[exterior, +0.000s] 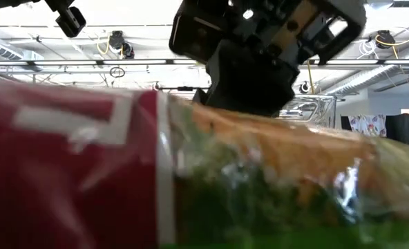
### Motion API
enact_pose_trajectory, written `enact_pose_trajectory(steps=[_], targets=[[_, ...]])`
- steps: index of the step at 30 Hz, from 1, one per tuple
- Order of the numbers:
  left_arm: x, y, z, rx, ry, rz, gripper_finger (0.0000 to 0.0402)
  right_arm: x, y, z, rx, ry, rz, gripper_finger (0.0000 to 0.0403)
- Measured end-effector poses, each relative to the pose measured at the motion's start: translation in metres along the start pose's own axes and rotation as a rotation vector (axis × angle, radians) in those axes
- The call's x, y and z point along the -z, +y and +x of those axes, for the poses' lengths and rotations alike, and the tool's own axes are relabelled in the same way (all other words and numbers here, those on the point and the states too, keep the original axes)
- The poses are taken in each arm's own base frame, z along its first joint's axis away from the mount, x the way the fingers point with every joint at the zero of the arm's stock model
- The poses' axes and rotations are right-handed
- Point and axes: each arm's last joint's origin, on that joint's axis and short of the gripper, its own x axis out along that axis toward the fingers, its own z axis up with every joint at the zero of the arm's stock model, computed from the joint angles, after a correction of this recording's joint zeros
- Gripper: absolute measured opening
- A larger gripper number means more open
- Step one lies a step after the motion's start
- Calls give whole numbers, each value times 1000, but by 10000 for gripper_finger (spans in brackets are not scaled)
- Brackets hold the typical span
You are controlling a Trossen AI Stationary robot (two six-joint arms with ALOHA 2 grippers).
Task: Sort Maruchan noodles
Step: Put the green noodle pack into the top transparent bin
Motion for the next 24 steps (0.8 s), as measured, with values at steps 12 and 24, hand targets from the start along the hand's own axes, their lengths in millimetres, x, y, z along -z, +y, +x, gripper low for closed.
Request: enact_pose_trajectory(steps=[12, 24], targets=[[-1, 0, 0, 3, -6, -3, 102, 4, -3, 5, 1, 8, 47, 68], [-1, 0, 0, 3, -6, 1, 102, 1, -2, 2, -1, 0, 101, 1]])
